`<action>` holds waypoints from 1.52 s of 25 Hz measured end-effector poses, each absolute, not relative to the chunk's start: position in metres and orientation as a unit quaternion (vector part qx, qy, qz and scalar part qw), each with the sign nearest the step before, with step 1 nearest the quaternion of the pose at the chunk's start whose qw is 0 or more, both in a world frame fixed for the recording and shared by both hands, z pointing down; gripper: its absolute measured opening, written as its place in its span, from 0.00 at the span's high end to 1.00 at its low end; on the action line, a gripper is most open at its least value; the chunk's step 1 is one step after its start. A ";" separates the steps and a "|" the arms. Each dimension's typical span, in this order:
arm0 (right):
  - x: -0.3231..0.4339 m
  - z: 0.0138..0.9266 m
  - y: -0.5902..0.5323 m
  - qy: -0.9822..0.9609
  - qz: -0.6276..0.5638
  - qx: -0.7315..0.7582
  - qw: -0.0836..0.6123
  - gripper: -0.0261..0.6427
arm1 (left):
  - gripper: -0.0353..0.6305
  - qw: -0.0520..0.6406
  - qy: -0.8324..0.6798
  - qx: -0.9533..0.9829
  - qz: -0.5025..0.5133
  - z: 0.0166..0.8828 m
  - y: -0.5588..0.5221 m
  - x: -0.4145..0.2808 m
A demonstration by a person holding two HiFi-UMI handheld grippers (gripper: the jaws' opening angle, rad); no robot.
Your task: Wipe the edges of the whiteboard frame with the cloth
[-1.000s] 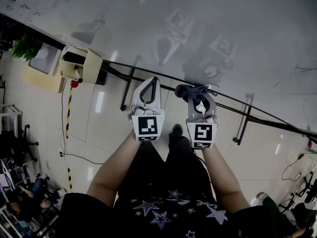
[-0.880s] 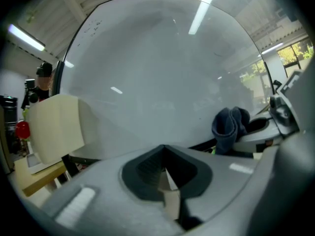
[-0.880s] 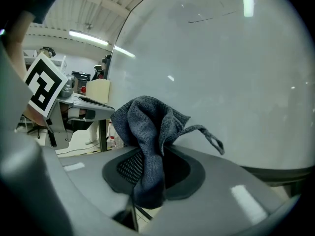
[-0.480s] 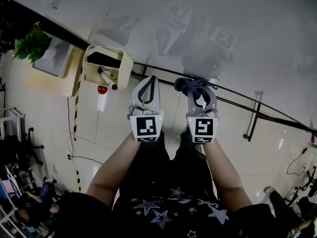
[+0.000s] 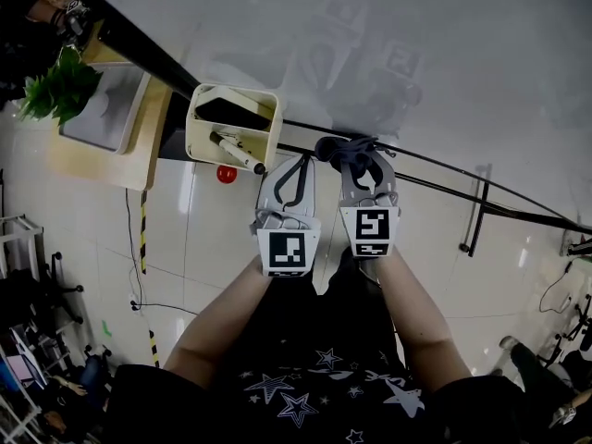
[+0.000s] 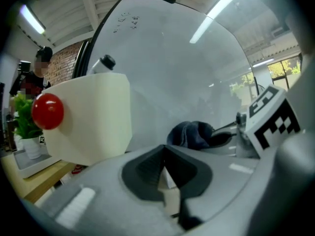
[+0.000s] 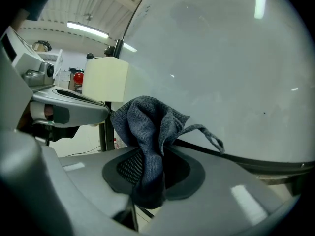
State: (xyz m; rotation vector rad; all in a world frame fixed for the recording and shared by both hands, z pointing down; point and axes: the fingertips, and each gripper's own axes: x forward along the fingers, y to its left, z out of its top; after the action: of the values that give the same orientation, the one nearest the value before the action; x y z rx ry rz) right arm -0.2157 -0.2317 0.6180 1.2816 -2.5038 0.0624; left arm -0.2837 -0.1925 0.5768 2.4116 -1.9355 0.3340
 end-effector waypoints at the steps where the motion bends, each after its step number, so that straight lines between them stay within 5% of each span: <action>1: -0.220 0.619 -0.232 -0.878 0.023 0.449 0.165 0.83 | 0.94 0.017 -0.622 0.776 0.104 0.576 -0.191 -0.286; 25: -0.259 0.606 -0.226 -0.871 -0.005 0.459 0.173 0.83 | 0.94 0.019 -0.575 0.812 0.093 0.566 -0.168 -0.302; 38: -0.145 0.453 -0.150 -0.885 -0.030 0.465 0.020 0.83 | 0.94 -0.037 -0.610 0.791 0.024 0.460 -0.147 -0.262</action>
State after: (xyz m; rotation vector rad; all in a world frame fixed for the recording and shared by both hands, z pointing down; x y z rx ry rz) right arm -0.1452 -0.1505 0.4527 1.4421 -2.7443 -0.0917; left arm -0.2616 -0.1468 0.4599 2.5460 -1.9628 0.0783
